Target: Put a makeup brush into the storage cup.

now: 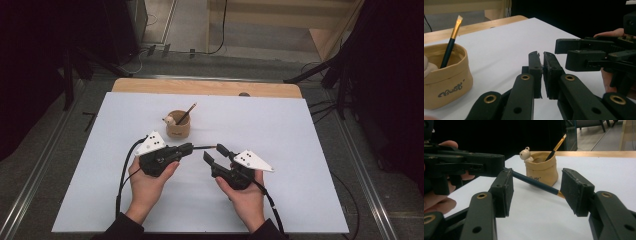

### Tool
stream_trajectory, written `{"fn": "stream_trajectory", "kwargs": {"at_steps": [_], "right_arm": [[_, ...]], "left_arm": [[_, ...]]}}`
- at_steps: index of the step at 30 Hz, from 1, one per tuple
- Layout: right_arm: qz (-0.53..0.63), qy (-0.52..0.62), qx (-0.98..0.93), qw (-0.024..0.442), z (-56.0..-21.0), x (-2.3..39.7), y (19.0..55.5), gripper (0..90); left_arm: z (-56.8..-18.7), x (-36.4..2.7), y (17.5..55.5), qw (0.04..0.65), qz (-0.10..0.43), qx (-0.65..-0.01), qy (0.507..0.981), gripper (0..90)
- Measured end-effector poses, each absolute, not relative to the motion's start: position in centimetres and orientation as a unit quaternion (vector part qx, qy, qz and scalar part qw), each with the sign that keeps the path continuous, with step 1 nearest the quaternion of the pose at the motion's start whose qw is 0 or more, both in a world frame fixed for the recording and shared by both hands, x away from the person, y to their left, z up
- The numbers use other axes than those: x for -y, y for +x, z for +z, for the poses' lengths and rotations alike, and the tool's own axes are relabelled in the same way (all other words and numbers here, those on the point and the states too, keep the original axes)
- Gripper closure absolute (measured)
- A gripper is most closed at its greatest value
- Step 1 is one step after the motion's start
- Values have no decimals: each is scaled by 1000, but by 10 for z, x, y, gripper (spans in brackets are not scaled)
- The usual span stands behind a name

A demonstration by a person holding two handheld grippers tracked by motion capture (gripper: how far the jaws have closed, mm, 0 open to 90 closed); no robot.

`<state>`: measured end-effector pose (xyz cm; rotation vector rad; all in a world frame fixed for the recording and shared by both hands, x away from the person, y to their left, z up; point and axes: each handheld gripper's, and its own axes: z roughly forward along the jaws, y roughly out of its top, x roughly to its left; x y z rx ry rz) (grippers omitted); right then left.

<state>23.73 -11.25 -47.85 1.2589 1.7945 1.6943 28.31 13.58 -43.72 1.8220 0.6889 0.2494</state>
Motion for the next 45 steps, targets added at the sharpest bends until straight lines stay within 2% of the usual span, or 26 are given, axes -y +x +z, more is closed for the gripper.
{"fn": "stream_trajectory", "kwargs": {"at_steps": [15, 20, 30, 33, 42, 45], "right_arm": [[615, 460, -619, 165, -478, 108, 235, 386], [617, 474, -610, 149, -479, 105, 235, 369], [645, 504, -564, 105, -482, 104, 235, 363], [649, 513, -552, 102, -482, 106, 236, 362], [666, 554, -497, 55, -484, 112, 240, 363], [670, 555, -489, 58, -484, 114, 240, 358]], "left_arm": [[-438, -141, 281, 582, 118, -310, 743, 860], [-437, -142, 279, 591, 130, -311, 733, 861], [-441, -143, 279, 615, 118, -314, 713, 862], [-444, -143, 279, 629, 108, -307, 706, 862], [-449, -133, 274, 648, 121, -286, 695, 862], [-453, -132, 274, 652, 120, -286, 692, 862]]}}
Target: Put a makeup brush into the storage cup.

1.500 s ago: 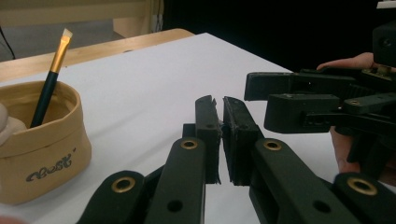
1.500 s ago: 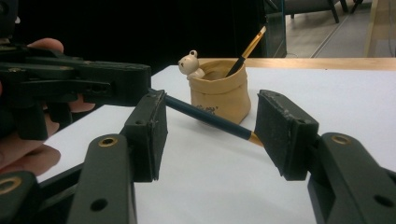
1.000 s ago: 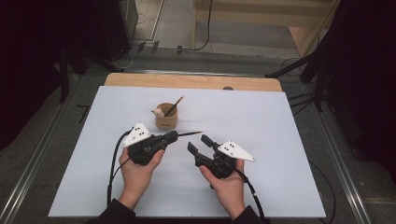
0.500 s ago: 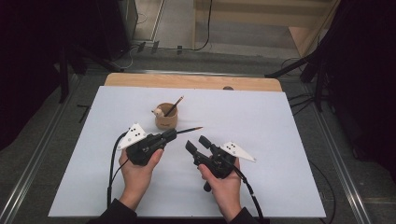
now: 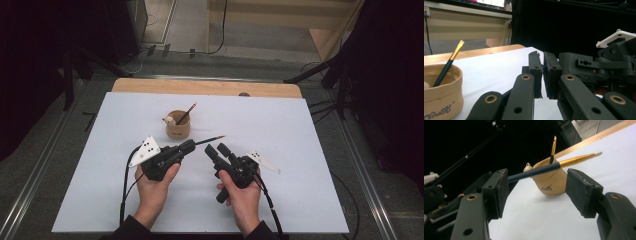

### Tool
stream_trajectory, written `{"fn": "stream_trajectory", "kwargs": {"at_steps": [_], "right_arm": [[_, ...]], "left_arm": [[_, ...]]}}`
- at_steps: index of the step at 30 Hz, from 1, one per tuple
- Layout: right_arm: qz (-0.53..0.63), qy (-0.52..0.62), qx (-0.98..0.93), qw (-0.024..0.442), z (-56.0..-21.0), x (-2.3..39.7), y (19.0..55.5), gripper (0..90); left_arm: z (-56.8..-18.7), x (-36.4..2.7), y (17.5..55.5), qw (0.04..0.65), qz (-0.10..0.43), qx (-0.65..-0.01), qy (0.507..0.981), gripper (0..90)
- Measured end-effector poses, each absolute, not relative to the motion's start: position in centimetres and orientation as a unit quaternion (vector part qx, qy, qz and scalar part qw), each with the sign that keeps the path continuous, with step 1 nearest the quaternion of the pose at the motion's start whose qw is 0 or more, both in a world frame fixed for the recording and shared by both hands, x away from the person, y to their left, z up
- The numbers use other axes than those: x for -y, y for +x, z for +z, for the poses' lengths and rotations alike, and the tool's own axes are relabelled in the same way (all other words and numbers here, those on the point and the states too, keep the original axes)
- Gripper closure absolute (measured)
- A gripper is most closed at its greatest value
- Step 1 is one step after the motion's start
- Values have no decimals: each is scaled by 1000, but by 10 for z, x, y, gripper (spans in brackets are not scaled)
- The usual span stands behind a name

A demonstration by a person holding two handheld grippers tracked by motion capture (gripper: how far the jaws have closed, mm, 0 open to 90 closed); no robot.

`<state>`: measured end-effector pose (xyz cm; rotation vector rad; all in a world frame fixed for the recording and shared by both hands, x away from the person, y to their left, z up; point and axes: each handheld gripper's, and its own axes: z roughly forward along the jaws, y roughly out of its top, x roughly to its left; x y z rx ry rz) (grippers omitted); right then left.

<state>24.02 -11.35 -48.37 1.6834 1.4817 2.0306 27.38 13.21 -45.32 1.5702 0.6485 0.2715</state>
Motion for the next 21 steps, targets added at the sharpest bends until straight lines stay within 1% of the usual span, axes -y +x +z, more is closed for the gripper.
{"fn": "stream_trajectory", "kwargs": {"at_steps": [8, 12, 21], "right_arm": [[676, 586, -446, 10, -486, 118, 243, 349], [677, 590, -440, 12, -487, 118, 244, 348], [681, 598, -422, -11, -487, 120, 246, 330]], "left_arm": [[-456, -130, 272, 657, 123, -280, 689, 862], [-456, -129, 272, 660, 121, -277, 687, 862], [-458, -127, 271, 664, 122, -273, 686, 862]]}}
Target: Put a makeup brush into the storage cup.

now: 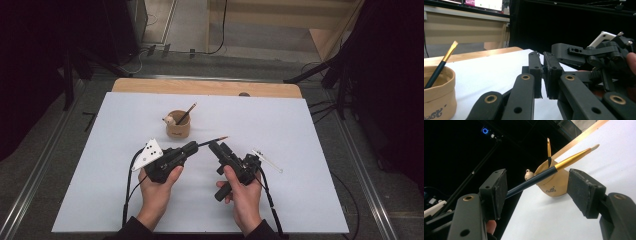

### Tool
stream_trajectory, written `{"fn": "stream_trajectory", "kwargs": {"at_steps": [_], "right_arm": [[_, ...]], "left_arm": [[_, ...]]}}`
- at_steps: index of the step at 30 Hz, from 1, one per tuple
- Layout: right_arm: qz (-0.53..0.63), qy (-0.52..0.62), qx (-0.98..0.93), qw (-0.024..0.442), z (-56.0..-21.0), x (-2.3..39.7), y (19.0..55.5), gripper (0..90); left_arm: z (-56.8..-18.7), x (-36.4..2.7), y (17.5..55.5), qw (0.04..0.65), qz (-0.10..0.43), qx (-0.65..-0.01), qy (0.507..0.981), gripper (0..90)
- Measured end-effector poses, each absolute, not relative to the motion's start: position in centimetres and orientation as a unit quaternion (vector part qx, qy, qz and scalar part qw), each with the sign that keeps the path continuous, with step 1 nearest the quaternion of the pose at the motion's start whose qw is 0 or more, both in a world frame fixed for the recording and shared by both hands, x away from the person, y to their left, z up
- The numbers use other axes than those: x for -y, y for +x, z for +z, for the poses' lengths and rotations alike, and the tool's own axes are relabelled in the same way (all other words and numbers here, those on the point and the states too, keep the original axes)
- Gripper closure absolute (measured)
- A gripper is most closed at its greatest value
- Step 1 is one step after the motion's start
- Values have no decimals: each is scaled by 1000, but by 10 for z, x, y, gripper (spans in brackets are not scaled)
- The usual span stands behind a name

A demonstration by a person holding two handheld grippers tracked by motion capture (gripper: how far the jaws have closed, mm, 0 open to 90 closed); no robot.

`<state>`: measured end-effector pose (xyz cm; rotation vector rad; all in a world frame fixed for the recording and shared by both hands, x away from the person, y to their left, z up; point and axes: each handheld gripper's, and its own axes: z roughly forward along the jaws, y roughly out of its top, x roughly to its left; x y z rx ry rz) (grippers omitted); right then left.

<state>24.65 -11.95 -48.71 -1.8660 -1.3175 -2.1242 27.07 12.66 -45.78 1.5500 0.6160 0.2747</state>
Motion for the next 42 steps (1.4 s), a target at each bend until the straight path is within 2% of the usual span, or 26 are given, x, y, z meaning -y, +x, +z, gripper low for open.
{"fn": "stream_trajectory", "kwargs": {"at_steps": [15, 26, 34, 42], "right_arm": [[-679, -620, 392, 32, -492, 129, 253, 331], [-681, -627, 374, 52, -493, 134, 256, 389], [-680, -633, 365, 64, -494, 137, 257, 461], [-675, -638, 362, 78, -498, 142, 257, 603]], "left_arm": [[-458, -121, 267, 669, 115, -259, 687, 862], [-459, -112, 262, 668, 110, -246, 694, 862], [-461, -109, 260, 665, 110, -243, 697, 861], [-463, -108, 260, 661, 112, -239, 703, 861]]}}
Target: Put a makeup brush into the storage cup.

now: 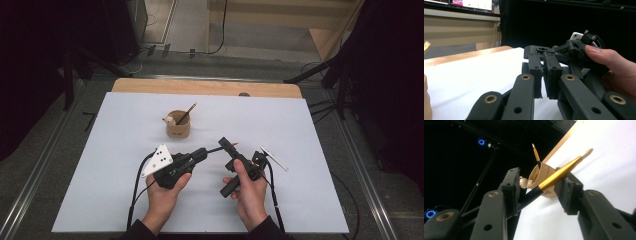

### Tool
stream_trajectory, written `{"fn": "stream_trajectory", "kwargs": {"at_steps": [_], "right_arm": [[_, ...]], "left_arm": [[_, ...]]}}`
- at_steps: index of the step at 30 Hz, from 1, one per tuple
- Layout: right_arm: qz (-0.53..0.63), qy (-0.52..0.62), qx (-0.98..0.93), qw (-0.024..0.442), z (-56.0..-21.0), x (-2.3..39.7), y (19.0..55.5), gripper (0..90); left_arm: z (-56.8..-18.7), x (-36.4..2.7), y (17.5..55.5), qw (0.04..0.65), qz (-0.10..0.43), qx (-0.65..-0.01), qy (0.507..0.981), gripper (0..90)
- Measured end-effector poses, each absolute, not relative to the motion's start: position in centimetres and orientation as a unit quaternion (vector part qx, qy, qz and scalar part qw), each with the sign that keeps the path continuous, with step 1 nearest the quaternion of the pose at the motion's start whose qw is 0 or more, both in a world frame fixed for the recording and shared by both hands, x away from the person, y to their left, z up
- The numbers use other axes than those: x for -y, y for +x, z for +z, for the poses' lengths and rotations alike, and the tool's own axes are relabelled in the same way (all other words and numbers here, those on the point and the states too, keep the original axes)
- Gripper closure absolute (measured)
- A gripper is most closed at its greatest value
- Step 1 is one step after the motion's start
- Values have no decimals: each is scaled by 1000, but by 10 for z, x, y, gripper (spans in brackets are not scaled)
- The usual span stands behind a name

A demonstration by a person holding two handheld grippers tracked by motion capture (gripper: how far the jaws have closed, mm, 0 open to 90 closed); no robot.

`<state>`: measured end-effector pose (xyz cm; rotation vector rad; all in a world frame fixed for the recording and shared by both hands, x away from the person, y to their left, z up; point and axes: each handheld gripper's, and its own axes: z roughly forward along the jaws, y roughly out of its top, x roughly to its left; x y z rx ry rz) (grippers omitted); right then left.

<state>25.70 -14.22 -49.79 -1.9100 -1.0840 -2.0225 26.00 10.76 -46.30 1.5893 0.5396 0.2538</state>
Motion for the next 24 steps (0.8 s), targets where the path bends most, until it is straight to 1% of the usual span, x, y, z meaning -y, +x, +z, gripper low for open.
{"fn": "stream_trajectory", "kwargs": {"at_steps": [2, 3, 4, 5, 6, 9, 11, 14, 24], "right_arm": [[-686, -631, 352, 87, -498, 145, 257, 678], [-693, -625, 345, 98, -498, 148, 257, 799], [-693, -623, 348, 105, -496, 151, 257, 842], [-696, -617, 353, 99, -495, 154, 257, 842], [-704, -609, 354, 94, -494, 156, 257, 842], [-706, -590, 386, 55, -488, 157, 256, 843], [-707, -577, 409, 25, -484, 156, 255, 843], [-708, -559, 431, -5, -479, 153, 254, 843], [-692, -521, 495, -69, -469, 143, 250, 843]], "left_arm": [[-465, -105, 259, 649, 112, -239, 714, 856], [-466, -103, 259, 645, 110, -239, 718, 825], [-466, -101, 259, 644, 107, -242, 718, 731], [-467, -99, 259, 640, 108, -247, 719, 625], [-466, -97, 259, 635, 110, -249, 723, 559], [-465, -94, 259, 623, 114, -247, 734, 508], [-465, -93, 260, 619, 111, -245, 738, 493], [-465, -92, 261, 612, 110, -247, 743, 484], [-464, -90, 261, 586, 116, -251, 761, 479]]}}
